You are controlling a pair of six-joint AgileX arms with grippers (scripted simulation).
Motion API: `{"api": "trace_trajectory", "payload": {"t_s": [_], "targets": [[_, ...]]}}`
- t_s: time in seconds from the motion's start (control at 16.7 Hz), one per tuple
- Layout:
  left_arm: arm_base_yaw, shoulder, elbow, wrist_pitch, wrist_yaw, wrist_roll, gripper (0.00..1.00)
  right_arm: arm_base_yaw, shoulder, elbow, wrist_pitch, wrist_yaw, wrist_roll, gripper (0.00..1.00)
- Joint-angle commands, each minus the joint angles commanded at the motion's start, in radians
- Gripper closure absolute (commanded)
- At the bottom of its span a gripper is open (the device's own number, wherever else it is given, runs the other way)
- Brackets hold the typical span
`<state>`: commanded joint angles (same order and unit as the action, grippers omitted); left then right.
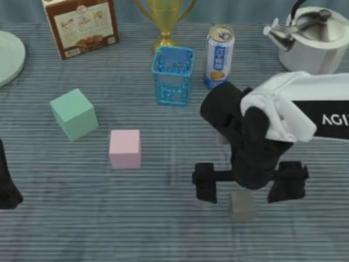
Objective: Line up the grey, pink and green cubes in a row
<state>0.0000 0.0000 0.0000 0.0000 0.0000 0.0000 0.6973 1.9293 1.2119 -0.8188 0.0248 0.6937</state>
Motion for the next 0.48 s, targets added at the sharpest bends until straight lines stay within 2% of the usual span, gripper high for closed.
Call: {"api": "trace_trajectory", "payload": {"t_s": [0.3, 0.48], "targets": [[0.000, 0.000, 0.000, 0.000, 0.000, 0.000, 0.00, 0.008, -0.066, 0.106, -0.188, -0.001, 0.004, 0.00], [0.000, 0.000, 0.000, 0.000, 0.000, 0.000, 0.00, 0.010, -0.097, 0.144, -0.244, 0.000, 0.002, 0.00]]}}
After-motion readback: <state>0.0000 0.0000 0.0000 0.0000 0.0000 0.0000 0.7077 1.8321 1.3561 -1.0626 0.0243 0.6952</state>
